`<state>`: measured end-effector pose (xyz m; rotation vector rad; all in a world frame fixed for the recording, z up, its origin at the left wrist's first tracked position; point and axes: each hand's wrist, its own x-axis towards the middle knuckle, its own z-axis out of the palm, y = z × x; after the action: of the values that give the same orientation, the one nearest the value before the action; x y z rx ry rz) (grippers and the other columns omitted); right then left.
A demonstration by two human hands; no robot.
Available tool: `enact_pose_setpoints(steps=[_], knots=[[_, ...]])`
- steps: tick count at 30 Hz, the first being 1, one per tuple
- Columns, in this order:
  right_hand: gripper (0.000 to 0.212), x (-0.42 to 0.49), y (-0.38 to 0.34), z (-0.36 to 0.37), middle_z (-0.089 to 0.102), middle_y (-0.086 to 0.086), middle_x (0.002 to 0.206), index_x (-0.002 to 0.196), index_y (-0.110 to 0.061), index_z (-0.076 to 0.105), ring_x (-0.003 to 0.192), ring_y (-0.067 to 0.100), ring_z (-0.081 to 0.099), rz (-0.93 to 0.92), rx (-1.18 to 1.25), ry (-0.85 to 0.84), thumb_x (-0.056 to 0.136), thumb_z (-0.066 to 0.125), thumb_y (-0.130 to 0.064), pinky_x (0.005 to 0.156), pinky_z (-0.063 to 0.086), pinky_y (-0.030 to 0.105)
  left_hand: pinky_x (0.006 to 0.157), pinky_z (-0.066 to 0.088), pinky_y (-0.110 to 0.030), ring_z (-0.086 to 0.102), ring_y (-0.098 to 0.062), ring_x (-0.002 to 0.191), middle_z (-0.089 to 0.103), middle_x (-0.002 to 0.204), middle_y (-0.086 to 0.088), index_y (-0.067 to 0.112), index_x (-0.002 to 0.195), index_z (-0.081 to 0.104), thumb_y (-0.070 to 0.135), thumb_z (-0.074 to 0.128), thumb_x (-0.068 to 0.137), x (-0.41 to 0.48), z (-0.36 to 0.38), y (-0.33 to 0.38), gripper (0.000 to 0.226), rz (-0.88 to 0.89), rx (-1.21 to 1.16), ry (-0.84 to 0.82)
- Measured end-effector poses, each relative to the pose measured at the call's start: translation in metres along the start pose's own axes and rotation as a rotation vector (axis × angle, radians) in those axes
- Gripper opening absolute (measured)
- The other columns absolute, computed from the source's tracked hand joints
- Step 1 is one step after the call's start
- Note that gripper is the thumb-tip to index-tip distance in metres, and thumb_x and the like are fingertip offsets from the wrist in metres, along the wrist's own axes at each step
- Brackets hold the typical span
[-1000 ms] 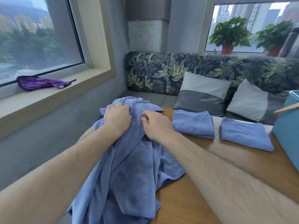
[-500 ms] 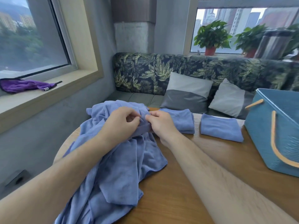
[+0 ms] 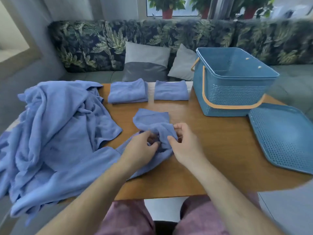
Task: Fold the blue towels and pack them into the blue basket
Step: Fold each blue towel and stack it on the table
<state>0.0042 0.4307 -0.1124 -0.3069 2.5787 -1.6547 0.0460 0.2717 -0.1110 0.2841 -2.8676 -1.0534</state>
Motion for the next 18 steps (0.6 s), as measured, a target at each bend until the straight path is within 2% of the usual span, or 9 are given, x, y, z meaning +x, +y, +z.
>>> enact_pose_setpoints(steps=[1,3,5,7,9,11,13,15,18], knots=[[0.025,-0.007,0.011,-0.011,0.067,-0.008,0.097,0.109,-0.027,0.054,0.084,0.006,0.064,0.020,-0.048,0.000,0.092,0.067,-0.014,0.071,0.047,0.021,0.068,0.043,-0.014,0.062,-0.005,0.084,0.069,0.093,0.011,0.022,0.104,0.068,0.032,0.065,0.094,-0.007,0.013,0.003,0.014,0.008,-0.021,-0.001],[0.025,-0.017,0.027,-0.027,0.065,-0.008,0.101,0.111,-0.026,0.056,0.089,0.012,0.063,0.068,-0.149,-0.016,0.091,0.068,-0.016,0.075,0.049,0.026,0.065,0.041,-0.008,0.058,0.001,0.078,0.066,0.088,0.016,0.024,0.099,0.066,0.033,0.067,0.094,-0.015,0.030,0.009,0.011,0.005,-0.059,0.012],[0.022,-0.024,0.035,-0.033,0.059,-0.006,0.106,0.107,-0.024,0.060,0.096,0.017,0.060,0.048,-0.295,0.005,0.088,0.070,-0.019,0.083,0.049,0.033,0.071,0.045,-0.012,0.059,0.002,0.080,0.065,0.087,0.017,0.022,0.100,0.066,0.033,0.069,0.092,-0.013,0.035,0.011,0.014,-0.030,-0.098,0.021],[0.024,-0.030,0.037,-0.033,0.052,-0.001,0.109,0.106,-0.023,0.062,0.100,0.022,0.054,-0.050,-0.413,0.098,0.085,0.072,-0.018,0.091,0.046,0.036,0.079,0.051,-0.023,0.062,0.000,0.085,0.066,0.090,0.015,0.021,0.103,0.066,0.029,0.070,0.092,-0.008,0.033,0.011,0.014,-0.044,-0.133,0.024],[0.018,-0.033,0.036,-0.031,0.050,-0.002,0.103,0.100,-0.023,0.063,0.093,0.022,0.054,-0.165,-0.386,0.188,0.085,0.072,-0.018,0.087,0.047,0.038,0.080,0.050,-0.018,0.064,0.000,0.089,0.067,0.092,0.016,0.022,0.103,0.066,0.021,0.066,0.094,-0.006,0.031,0.013,0.010,-0.016,-0.171,0.018],[0.007,-0.036,0.036,-0.027,0.051,-0.007,0.090,0.087,-0.023,0.063,0.081,0.016,0.055,-0.202,-0.330,0.171,0.091,0.069,-0.026,0.076,0.049,0.037,0.079,0.046,-0.009,0.065,0.004,0.093,0.069,0.092,0.019,0.024,0.100,0.065,0.010,0.060,0.096,-0.009,0.028,0.018,0.017,0.039,-0.232,-0.004],[0.024,-0.039,0.037,-0.025,0.057,-0.009,0.080,0.079,-0.024,0.063,0.075,0.009,0.056,-0.157,-0.281,0.109,0.095,0.063,-0.042,0.071,0.049,0.034,0.086,0.048,-0.013,0.067,0.000,0.098,0.074,0.094,0.012,0.020,0.102,0.065,-0.002,0.052,0.096,-0.014,0.026,0.020,0.027,0.073,-0.363,-0.071],[0.030,-0.041,0.035,-0.028,0.064,-0.009,0.076,0.080,-0.025,0.065,0.073,0.005,0.059,-0.069,-0.181,0.051,0.092,0.066,-0.052,0.068,0.049,0.024,0.094,0.050,-0.024,0.069,-0.008,0.103,0.076,0.099,0.006,0.017,0.108,0.064,-0.009,0.047,0.096,-0.019,0.027,0.020,0.033,0.097,-0.488,-0.152],[0.017,-0.038,0.038,-0.033,0.067,-0.010,0.075,0.082,-0.023,0.067,0.069,-0.001,0.060,0.023,-0.070,0.007,0.090,0.075,-0.037,0.063,0.043,0.014,0.096,0.051,-0.026,0.069,-0.009,0.105,0.076,0.102,0.005,0.013,0.108,0.064,-0.011,0.046,0.095,-0.027,0.029,0.025,0.033,0.130,-0.554,-0.176]])
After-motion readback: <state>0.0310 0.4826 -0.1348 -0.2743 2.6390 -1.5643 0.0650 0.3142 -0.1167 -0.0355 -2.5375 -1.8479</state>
